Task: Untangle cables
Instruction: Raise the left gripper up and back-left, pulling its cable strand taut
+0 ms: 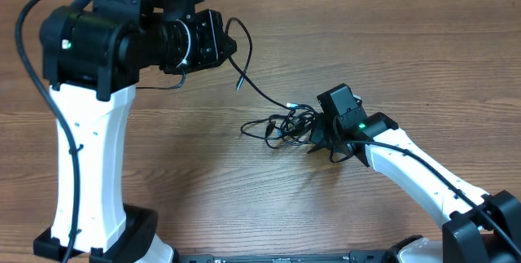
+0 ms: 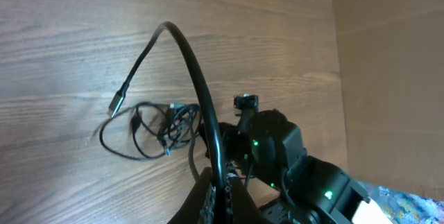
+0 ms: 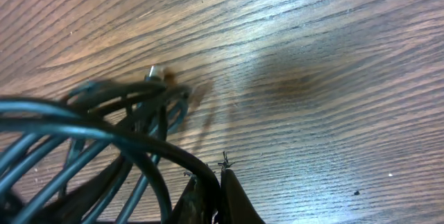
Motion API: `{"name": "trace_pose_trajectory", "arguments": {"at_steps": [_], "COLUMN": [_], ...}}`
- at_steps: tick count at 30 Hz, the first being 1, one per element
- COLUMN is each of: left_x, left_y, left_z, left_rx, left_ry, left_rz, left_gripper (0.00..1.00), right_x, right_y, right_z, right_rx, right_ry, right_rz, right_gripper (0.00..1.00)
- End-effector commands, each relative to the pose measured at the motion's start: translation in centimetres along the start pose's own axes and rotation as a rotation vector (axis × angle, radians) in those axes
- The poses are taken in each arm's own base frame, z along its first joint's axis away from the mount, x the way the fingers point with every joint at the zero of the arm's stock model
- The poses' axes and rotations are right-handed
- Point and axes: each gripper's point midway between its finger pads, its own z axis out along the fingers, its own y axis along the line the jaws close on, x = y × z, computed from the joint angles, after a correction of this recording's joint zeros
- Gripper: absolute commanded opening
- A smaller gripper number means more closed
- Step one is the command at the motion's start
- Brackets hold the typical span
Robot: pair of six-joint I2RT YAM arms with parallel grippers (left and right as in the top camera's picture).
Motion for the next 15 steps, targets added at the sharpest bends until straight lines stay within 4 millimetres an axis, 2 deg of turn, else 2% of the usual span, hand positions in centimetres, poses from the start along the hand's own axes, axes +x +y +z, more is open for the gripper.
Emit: {"name": "trace_pose_trajectory", "arguments": {"at_steps": [1,7,15], "left_x": [0.2,-0.2,-0.5], "left_y": [-1.3,-0.3,1.4], "left_z": [-3.9,-6.8,-7.7], "left_rx": [0.050,0.038,0.000], "left_ry": [-0.094,-0.179,-0.199], "left_rz": [0.041,-0.001,-0.052], "left_gripper": [0.04,0.04,0.04], "right_x": [-0.2,-0.2,-0.2], "right_y": [-0.2,-0.2,-0.2], "right_z": [0.1,0.1,0.1], "right_rx": [0.016,0.015,0.015], "right_ry": [-0.012,-0.014,-0.013], "right_rz": [-0.007,-0.007,-0.007], "right_gripper": [0.04,0.04,0.04]}}
